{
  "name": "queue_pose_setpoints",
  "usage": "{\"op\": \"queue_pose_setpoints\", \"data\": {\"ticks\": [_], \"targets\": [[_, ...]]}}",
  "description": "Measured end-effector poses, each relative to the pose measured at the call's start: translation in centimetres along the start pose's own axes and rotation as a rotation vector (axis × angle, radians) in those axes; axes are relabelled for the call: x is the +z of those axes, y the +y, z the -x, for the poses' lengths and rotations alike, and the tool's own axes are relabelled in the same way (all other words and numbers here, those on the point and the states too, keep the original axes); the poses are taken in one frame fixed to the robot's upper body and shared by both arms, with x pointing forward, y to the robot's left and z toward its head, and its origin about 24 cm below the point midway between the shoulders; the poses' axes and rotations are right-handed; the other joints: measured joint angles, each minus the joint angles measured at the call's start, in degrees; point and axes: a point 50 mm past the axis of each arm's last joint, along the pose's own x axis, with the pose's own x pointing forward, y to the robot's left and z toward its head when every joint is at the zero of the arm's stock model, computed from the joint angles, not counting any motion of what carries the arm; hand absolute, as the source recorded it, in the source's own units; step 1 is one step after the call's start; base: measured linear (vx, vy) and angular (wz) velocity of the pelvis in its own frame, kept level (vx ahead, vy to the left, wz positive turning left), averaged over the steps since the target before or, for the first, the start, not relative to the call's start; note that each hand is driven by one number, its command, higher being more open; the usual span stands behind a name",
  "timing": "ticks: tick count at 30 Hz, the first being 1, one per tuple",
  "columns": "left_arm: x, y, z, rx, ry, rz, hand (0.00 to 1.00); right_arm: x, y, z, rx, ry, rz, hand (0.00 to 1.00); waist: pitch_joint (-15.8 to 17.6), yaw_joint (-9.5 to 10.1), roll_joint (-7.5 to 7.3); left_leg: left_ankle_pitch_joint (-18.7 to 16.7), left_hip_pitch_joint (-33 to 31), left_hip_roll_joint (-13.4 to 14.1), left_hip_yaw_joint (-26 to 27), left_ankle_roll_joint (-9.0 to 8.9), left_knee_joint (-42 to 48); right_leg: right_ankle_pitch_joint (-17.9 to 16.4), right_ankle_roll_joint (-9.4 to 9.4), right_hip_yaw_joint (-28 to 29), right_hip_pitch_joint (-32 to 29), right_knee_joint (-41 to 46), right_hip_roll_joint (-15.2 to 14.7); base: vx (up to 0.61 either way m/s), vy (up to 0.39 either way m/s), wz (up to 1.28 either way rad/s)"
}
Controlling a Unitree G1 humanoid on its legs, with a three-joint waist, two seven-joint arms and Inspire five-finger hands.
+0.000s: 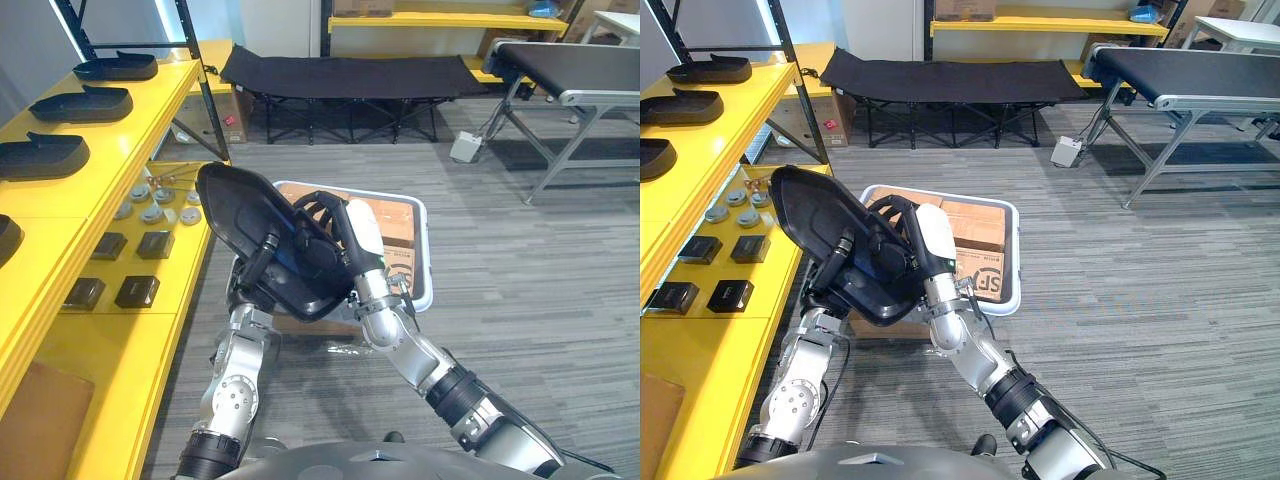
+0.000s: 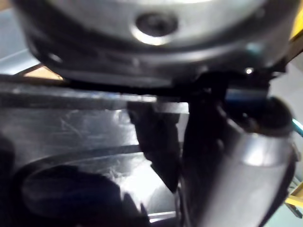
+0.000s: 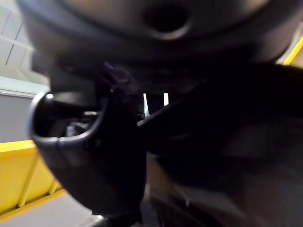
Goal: Walk over and take three plastic housings, then place them on the shelf
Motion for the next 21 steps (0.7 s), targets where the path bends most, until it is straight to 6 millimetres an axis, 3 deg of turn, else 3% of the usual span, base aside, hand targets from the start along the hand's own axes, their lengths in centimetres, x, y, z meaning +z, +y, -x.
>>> {"op": "queue_pose_setpoints", "data": {"ticks": [7,12,16,21], "targets": [[1.1,-0.9,-0.3,0.003,-0.116,-0.004,0.0,1.0,0.5,1.7,-0.012,-0.013,-0.095,1.0,0.0,-0.21,-0.25,0.0,0.1,0.1,0.1,-0.04,0.0,-0.1,-0.18,0.0,0.0,0.0,0.0,0.0,0.0,0.0],[4.0,-2.4,0.3,0.01,-0.334,-0.1,0.0,2.8,-0.5,1.7,-0.084,-0.038,-0.22,1.0,0.1,-0.69,-0.49,-0.1,0.2,0.1,0.3,-0.02,0.1,-0.1,-0.18,0.2,0.0,0.0,0.1,0.0,0.0,-0.01],[7.0,-2.4,0.9,0.092,-0.544,-0.232,0.0,3.7,-3.9,0.8,-0.269,-0.044,-0.341,1.0,0.1,-1.0,-0.5,-0.4,1.2,0.1,1.1,0.03,0.1,-0.1,-0.1,1.0,0.4,0.0,0.1,0.0,0.005,-0.09],[10.1,-1.0,2.4,0.272,-0.756,-0.41,0.0,1.0,-8.6,2.8,-0.488,0.079,-0.405,1.0,0.9,-1.55,-0.74,-2.0,2.2,0.0,2.3,0.41,0.9,-0.9,-0.12,2.0,0.7,-0.3,0.0,-0.01,0.051,-0.12]]}}
